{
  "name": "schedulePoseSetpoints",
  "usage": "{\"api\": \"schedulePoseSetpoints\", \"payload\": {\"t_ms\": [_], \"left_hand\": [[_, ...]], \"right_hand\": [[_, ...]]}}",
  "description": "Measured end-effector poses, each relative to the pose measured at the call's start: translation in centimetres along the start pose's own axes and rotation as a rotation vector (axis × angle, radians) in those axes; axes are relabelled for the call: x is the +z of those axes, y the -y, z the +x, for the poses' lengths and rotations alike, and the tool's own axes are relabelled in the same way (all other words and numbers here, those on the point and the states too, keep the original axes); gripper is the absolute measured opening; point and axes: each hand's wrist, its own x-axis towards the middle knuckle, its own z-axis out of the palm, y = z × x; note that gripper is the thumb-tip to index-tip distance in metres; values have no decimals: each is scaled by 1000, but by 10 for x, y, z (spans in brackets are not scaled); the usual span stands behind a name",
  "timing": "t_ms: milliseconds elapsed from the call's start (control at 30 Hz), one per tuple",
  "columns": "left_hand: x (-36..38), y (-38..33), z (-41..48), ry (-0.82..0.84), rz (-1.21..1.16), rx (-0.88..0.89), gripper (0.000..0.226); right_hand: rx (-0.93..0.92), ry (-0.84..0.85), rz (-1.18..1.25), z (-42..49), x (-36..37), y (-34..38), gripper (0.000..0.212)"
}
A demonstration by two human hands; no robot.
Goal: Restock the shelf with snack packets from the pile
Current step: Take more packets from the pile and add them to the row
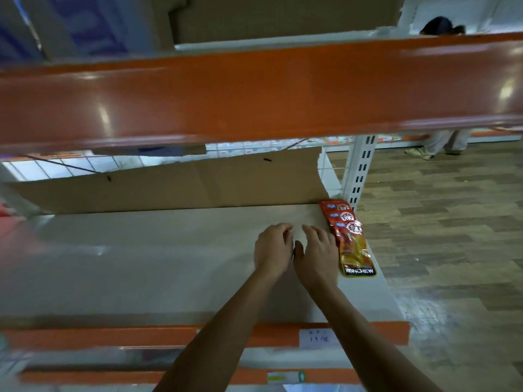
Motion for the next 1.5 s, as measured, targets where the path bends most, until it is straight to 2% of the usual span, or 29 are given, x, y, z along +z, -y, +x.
{"api": "schedulePoseSetpoints", "payload": {"t_ms": [233, 333, 633, 1000, 1167, 1500], "left_hand": [[-95, 91, -28, -62, 207, -30, 34], [-143, 136, -45, -84, 269, -62, 36], [-278, 261, -96, -196, 351, -202, 43], [-394, 376, -121, -341, 391, -386, 46], [-446, 429, -108, -399, 417, -477, 48], [-526, 528, -86, -415, 404, -666, 49]], "right_hand": [[-148, 188, 29, -38, 60, 96, 46], [-240, 215, 45, -60, 83, 147, 45], [-401, 309, 106, -127, 154, 300, 44], [-556, 409, 181, -162, 236, 452, 38], [-599, 442, 250, -162, 281, 523, 36], [-537, 647, 371, -162, 358, 633, 36]]}}
